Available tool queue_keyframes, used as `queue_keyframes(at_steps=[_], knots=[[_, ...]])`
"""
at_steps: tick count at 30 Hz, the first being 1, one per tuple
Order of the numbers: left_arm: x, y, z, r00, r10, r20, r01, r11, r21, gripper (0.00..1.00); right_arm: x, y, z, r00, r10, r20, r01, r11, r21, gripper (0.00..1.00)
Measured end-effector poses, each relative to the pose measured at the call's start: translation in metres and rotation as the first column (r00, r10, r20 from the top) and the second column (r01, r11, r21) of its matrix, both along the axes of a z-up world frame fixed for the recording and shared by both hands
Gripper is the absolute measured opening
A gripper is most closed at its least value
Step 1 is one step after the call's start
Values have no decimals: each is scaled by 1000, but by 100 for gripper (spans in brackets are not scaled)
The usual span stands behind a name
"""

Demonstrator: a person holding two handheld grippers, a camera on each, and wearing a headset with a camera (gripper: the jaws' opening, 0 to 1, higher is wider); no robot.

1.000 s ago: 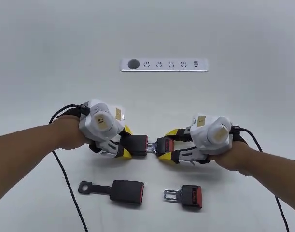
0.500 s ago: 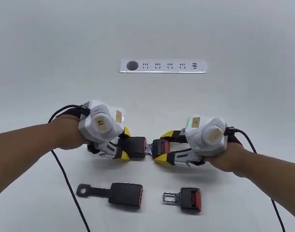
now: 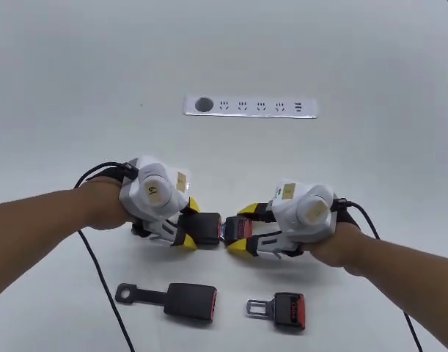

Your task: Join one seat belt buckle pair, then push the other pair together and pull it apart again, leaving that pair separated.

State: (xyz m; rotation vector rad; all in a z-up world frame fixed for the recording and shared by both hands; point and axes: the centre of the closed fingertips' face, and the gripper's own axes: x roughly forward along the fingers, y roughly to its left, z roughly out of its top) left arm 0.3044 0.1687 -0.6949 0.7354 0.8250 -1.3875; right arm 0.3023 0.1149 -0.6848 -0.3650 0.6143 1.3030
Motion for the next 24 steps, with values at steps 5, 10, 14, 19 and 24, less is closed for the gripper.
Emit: queue_keyframes(at_steps=[5,10,14,19,24], knots=[[-1,0,1,1000,-4,2,4,1000,2,33,-1,-1,-2,1000,-1,1,1,1000,-4,34],[0,1,0,1000,-9,2,9,1000,5,33,-5,0,-4,1000,2,1,-2,1000,-3,34],[1,1,-1,1000,-11,2,11,1000,2,33,-7,1,-2,1000,5,1,-5,1000,-4,34],[0,1,1,1000,-12,2,12,1000,3,33,-5,1,-4,1000,13,0,-13,1000,-9,34],[-1,-1,2,1000,-18,2,18,1000,-4,33,-6,0,-5,1000,18,2,-18,1000,-14,34]])
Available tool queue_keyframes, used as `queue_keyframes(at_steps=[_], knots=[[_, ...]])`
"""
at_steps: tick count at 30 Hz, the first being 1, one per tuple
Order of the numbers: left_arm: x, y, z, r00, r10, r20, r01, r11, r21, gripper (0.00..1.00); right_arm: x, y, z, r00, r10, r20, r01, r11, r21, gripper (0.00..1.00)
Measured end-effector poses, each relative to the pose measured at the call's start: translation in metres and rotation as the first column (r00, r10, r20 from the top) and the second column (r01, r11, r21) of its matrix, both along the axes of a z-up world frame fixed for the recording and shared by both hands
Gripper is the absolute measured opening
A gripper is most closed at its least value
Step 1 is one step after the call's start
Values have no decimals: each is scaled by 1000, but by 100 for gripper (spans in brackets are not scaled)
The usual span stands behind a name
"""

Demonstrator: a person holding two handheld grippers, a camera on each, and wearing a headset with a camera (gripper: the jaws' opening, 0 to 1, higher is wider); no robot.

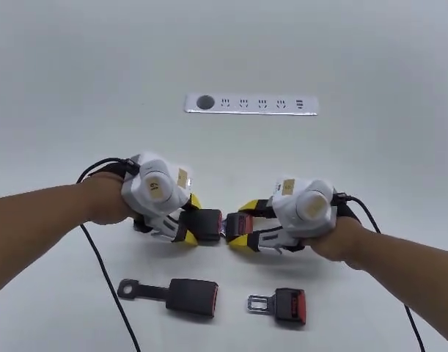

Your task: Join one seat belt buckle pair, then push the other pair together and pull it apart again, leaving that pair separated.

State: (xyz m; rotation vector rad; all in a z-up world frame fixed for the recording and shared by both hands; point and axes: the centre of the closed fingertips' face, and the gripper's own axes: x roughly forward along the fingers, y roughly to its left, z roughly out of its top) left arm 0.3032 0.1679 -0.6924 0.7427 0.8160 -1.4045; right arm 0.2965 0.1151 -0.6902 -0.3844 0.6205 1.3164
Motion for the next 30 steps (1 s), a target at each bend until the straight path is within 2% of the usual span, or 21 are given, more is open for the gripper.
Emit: queue_keyframes(at_steps=[9,19,30], knots=[[0,0,2,1000,9,-4,-9,999,-43,33,3,0,-1,1000,6,-5,-6,1000,7,33],[-1,-2,4,1000,12,-17,-13,996,-83,33,6,1,0,999,28,14,-29,999,24,33],[-2,-4,5,1000,13,-28,-16,993,-118,33,7,-2,1,1000,22,16,-23,999,48,33]])
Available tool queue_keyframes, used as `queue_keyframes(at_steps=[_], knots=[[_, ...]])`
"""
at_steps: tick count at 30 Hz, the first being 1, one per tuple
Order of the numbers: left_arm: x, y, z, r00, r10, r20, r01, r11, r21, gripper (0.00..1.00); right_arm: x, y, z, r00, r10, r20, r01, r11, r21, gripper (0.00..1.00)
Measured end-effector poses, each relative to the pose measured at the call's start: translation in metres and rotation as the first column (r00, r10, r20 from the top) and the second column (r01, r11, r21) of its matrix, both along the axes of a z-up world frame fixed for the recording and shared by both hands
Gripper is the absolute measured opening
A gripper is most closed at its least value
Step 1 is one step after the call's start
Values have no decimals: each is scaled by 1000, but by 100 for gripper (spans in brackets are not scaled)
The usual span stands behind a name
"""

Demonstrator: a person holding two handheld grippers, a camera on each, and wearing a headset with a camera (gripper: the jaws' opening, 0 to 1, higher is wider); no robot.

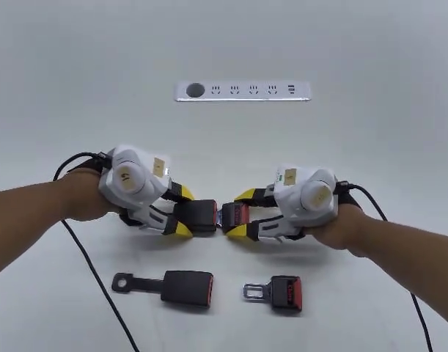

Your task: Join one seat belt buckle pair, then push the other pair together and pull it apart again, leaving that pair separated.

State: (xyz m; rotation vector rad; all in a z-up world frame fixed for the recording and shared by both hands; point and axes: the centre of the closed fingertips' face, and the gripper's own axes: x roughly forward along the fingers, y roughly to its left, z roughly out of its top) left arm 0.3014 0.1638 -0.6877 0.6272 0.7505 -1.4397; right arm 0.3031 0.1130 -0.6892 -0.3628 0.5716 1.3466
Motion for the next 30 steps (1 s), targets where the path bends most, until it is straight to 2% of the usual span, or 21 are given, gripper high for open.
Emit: queue_keyframes(at_steps=[24,30], knots=[[-3,2,1,1000,-2,3,2,999,-38,33,-2,-4,2,1000,-18,-14,18,999,39,33],[-3,4,0,1000,-9,15,10,1000,-25,33,-4,-4,3,1000,-20,-14,21,999,42,34]])
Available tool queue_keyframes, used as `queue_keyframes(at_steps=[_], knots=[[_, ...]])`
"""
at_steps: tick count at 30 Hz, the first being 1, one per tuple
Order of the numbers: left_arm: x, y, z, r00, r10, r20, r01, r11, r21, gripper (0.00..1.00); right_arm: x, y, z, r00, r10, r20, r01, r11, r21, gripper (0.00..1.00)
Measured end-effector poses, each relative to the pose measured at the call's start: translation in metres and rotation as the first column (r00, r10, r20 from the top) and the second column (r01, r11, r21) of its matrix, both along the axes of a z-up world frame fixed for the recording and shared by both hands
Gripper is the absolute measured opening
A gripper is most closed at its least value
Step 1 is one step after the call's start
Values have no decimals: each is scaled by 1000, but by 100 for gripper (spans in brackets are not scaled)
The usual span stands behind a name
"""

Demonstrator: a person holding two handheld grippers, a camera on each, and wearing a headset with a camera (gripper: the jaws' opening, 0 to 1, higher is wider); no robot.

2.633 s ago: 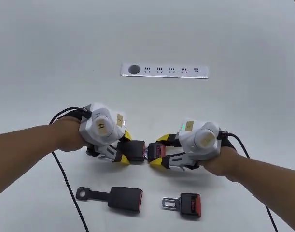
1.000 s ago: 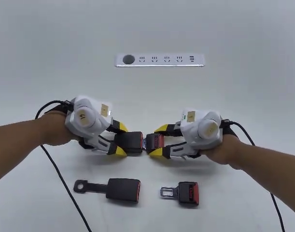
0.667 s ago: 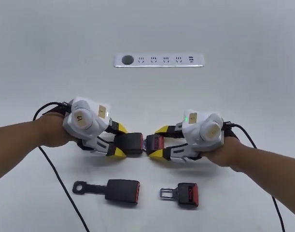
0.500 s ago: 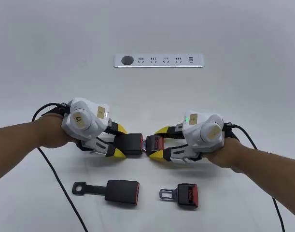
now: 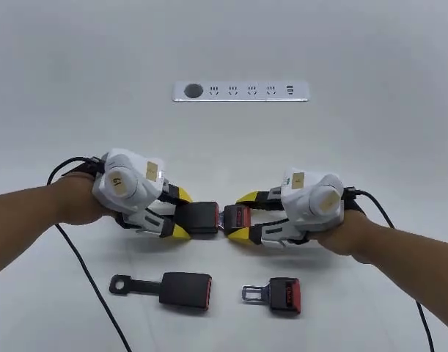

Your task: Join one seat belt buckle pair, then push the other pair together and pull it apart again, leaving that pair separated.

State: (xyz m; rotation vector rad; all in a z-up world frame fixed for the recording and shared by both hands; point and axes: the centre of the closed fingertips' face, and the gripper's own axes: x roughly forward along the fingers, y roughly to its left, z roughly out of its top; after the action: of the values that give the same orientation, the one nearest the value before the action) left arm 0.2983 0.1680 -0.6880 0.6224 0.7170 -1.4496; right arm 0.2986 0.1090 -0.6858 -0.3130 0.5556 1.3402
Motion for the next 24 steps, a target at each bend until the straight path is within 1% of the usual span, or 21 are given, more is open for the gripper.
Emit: queue_keyframes(at_steps=[10,13,16,18,19,20,21,22,24], knots=[[-1,-2,0,1000,-1,5,0,999,40,33,1,-2,-1,1000,-9,4,9,1000,-17,35],[0,-1,0,1000,3,6,-4,999,44,34,1,-2,0,1000,-11,6,11,1000,-23,35],[1,-1,-1,1000,10,7,-11,999,44,34,2,-2,-1,1000,-8,21,9,999,-31,36],[2,-1,-1,1000,23,8,-23,999,46,34,2,-2,-1,1000,-10,23,11,999,-41,36],[1,-2,-1,1000,20,11,-21,999,49,34,2,-5,-4,1000,-14,25,16,997,-69,36],[1,-2,-1,999,33,7,-34,998,53,34,3,-3,-3,999,-10,42,12,998,-62,37],[2,-3,-2,999,33,9,-33,998,54,35,2,-6,-6,999,-26,29,28,998,-63,37],[2,-2,-2,999,34,6,-34,998,55,37,3,-6,-6,999,-33,24,34,998,-61,38],[0,-3,-2,999,37,-3,-37,998,50,43,5,-6,-7,998,-56,13,56,997,-58,46]])
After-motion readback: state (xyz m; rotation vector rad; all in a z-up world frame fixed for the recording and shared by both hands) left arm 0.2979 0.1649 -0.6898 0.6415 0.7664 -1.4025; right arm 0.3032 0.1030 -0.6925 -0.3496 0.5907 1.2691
